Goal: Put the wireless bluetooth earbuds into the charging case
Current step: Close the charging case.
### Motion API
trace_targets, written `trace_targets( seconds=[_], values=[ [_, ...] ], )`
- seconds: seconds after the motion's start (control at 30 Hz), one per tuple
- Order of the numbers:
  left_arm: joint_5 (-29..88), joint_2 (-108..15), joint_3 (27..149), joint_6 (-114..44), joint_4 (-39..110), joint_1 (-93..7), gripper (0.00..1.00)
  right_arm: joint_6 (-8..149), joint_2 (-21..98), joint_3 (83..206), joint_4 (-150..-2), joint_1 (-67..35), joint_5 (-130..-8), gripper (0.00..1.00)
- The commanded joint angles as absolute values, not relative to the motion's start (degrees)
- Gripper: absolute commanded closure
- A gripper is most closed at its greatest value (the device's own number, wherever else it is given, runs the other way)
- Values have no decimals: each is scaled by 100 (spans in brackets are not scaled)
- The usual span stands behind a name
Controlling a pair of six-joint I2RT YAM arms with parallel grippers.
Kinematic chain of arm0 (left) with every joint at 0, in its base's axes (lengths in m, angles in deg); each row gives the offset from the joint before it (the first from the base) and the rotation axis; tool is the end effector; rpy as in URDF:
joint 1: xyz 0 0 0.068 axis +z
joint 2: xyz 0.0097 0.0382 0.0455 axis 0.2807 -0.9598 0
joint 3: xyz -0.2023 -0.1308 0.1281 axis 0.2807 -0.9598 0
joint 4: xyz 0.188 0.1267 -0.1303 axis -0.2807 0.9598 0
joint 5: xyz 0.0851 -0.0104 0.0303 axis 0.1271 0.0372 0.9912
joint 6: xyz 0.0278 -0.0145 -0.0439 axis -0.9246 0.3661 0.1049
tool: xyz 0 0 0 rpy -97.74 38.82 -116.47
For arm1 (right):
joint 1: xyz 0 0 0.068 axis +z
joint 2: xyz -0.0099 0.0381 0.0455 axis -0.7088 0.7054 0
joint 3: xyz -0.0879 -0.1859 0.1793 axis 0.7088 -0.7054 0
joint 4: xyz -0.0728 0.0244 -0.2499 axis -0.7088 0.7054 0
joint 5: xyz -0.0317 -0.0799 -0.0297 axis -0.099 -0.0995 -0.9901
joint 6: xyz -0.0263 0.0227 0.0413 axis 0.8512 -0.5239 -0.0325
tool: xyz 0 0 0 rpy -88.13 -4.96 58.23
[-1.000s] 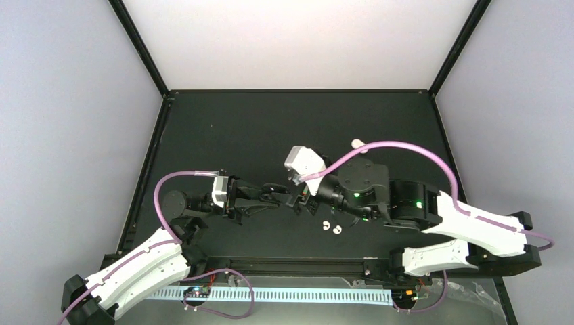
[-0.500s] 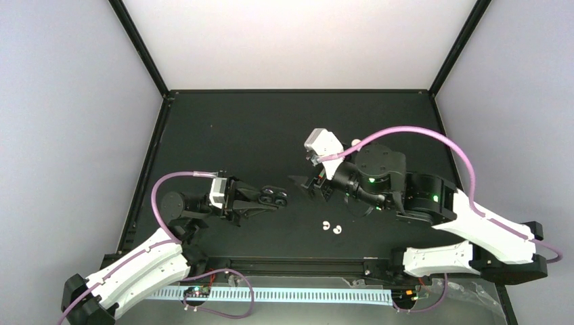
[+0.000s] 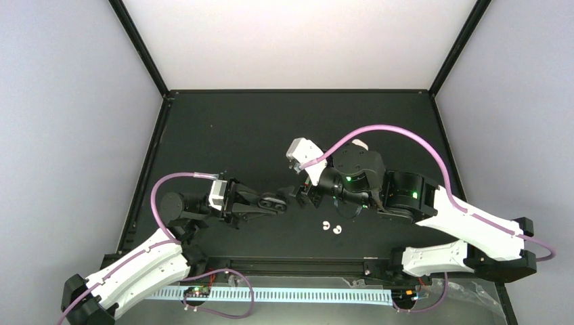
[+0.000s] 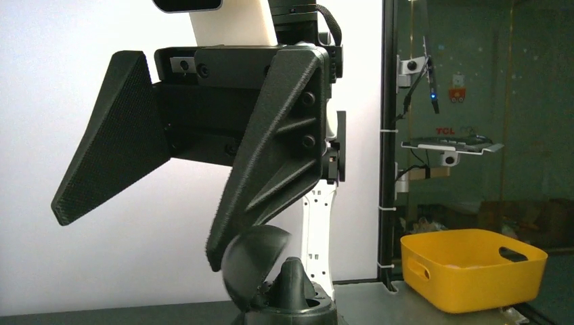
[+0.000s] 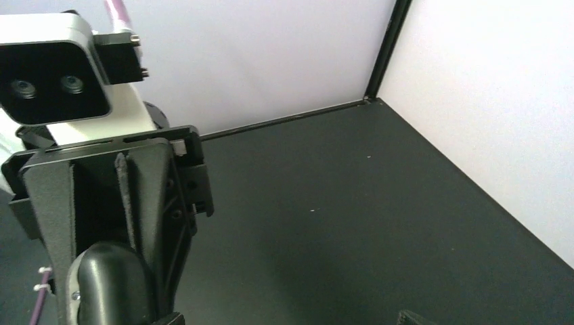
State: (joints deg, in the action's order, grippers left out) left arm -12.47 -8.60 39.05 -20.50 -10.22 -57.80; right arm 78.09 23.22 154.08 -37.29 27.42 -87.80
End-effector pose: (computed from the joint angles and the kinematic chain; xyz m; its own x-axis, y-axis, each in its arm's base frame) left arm 0.0902 -0.1160 0.3247 -0.0259 -0.3489 -0.9368 0.9940 -0.1084 0.0128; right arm 0.0745 0.2139 0.4552 -0.0882 -0.3324 -0.9390 -0.8828 0.4628 -0.0809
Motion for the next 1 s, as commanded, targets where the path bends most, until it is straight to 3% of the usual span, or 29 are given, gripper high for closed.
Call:
trace_targets(
  seconds=[0.0,0.33,0.47,0.6,0.77,0.97],
  values=[
    [-1363,-864,4020,-2032,-1275,-5817,98,7759,2339,15370,-3648,2717,-8383,19],
    [-1255,-859,4019,-2093,-1213,-5816,98,7764,2294,15341,-3610,2720,-8257,20],
    [-1102,-811,4012,-2207,-1007,-5814,99,7655,1973,15159,-3914,2718,-8966,20],
    [268,-648,3973,-2682,106,-5807,98,7635,1158,14384,-4903,2707,-10110,19],
    [2263,-1054,4296,-2491,1260,-5692,99,7282,1133,13902,-4674,2433,-10474,18],
    [2271,-2800,5322,-1362,2910,-4318,99,6848,942,12692,-5072,2395,-10537,18]
  ],
)
